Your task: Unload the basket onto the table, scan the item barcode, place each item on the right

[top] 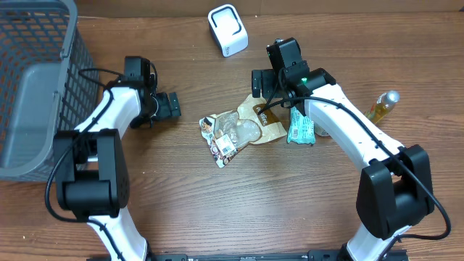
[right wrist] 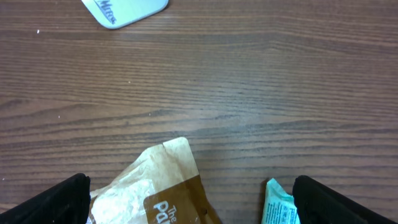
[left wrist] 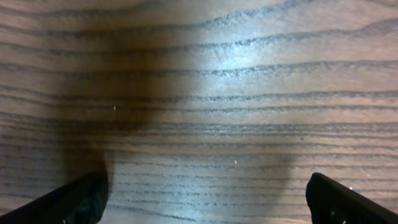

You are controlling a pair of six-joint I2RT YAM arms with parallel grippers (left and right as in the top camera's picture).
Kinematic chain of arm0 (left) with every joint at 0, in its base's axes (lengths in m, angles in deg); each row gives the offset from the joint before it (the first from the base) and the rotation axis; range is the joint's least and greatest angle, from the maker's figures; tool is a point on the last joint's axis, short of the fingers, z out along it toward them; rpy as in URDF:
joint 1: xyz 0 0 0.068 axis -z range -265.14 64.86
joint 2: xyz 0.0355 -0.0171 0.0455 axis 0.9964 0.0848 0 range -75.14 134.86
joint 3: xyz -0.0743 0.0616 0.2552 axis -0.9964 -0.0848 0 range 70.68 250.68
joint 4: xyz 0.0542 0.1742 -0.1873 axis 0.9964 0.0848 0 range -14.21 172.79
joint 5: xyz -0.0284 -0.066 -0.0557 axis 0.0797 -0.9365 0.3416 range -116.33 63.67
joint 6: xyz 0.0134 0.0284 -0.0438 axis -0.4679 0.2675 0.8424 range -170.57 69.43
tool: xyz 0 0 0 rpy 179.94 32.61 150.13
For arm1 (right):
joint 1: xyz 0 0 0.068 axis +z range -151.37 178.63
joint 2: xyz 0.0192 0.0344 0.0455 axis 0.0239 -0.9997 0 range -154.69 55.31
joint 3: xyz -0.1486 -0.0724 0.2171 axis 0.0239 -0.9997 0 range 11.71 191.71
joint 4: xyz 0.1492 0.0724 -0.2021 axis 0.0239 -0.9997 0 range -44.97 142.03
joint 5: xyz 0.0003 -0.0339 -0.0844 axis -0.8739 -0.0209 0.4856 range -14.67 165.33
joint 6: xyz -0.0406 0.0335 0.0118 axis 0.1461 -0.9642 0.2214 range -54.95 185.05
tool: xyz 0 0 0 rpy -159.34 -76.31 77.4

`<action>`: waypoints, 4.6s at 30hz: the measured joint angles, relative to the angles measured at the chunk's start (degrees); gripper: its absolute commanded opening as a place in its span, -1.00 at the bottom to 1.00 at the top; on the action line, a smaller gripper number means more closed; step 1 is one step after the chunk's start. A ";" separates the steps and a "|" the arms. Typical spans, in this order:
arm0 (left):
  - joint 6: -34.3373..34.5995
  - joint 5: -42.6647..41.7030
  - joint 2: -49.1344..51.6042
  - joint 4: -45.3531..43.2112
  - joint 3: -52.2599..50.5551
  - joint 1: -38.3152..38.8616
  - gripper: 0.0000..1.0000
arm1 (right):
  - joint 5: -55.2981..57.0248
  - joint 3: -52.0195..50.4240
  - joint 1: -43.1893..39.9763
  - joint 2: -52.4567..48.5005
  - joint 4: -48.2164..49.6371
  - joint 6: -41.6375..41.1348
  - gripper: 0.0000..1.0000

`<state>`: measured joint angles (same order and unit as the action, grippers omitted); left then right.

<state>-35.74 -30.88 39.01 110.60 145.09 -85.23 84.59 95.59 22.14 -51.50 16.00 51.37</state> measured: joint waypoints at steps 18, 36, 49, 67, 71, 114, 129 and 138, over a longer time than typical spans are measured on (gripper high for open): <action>0.00 -1.64 -15.23 -31.80 -28.46 0.00 0.99 | 0.00 0.00 0.00 0.00 0.00 -0.04 1.00; 4.31 -2.56 -28.17 -51.58 -50.23 0.00 0.99 | 0.02 0.00 0.00 0.00 -0.02 -0.04 1.00; 4.52 -2.14 -40.87 -57.09 -62.14 0.00 0.99 | 0.02 0.00 0.00 0.00 -0.04 -0.04 1.00; 4.52 0.61 -68.24 -46.53 -73.96 0.00 1.00 | 0.02 0.00 0.00 0.00 -0.04 -0.04 1.00; 4.52 1.68 -74.36 -40.89 -73.94 0.00 0.99 | 0.04 0.00 0.00 0.00 -0.02 -0.04 1.00; -12.07 4.22 -113.24 -30.36 -73.94 0.00 0.99 | 0.02 0.00 0.00 0.00 0.00 -0.04 1.00; -12.09 4.22 -113.24 -30.40 -73.94 0.00 1.00 | 0.02 0.00 -0.02 0.00 -0.02 -0.07 1.00; -12.09 4.22 -113.24 -30.40 -73.94 0.00 1.00 | 0.00 0.00 0.00 0.00 -0.02 -0.04 1.00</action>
<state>-47.83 -26.67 -74.23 80.20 71.15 -85.23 84.59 95.59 22.14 -51.50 15.98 51.33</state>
